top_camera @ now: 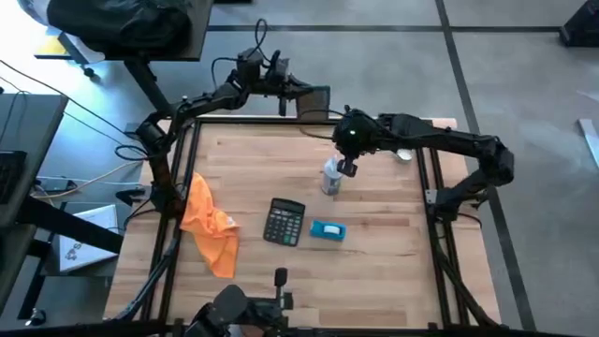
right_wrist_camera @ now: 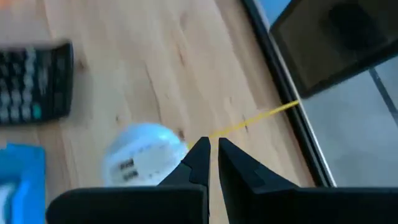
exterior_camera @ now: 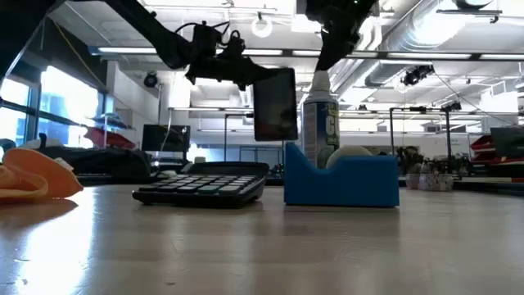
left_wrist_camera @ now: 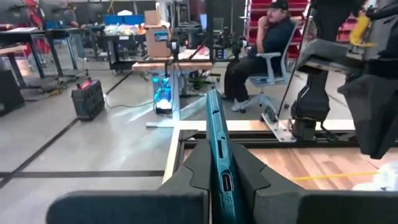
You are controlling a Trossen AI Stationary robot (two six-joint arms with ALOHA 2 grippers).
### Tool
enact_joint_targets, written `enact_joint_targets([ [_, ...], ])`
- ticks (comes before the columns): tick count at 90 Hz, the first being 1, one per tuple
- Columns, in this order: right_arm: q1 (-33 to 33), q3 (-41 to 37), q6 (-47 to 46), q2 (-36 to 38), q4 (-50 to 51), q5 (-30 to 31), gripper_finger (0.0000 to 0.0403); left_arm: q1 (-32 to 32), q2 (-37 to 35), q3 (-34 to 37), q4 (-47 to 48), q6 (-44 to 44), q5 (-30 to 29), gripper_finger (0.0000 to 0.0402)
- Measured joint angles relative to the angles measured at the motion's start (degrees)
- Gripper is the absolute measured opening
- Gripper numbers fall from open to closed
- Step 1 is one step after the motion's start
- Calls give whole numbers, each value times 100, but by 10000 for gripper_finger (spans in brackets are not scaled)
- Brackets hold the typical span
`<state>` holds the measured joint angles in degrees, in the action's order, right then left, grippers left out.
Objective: Apply microfiber cloth
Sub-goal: Spray the front of the cellphone with spray bottle
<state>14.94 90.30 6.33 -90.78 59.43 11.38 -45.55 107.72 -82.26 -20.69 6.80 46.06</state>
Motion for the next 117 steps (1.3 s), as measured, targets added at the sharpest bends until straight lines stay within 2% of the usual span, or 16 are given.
enact_joint_targets([
  [16,87,1442,379,-703,1204,-13,0,130,0,0,24,43,-9,2],
  [29,286,1937,659,-1074,1570,-520,0,139,0,0,266,172,-155,2],
  [40,419,1983,789,-1216,1714,-919,0,139,0,132,243,274,-392,2],
  [56,489,1983,985,-1251,1777,-1151,0,135,0,657,-975,-194,-444,2],
  [65,507,1983,1076,-1251,1776,-1348,0,148,0,822,-1272,-206,-443,3],
  [82,507,1983,1513,-1251,1765,-1507,0,180,2,841,-1272,-209,-541,6],
  [94,568,1983,1663,-1287,1746,-1876,0,229,2,763,-1032,-54,-1439,3],
  [99,584,1983,1665,-1314,1750,-1922,0,235,4,693,-952,139,-1637,2],
  [117,584,2085,1644,-1347,1717,-1864,0,257,20,482,-930,182,-1313,2],
])
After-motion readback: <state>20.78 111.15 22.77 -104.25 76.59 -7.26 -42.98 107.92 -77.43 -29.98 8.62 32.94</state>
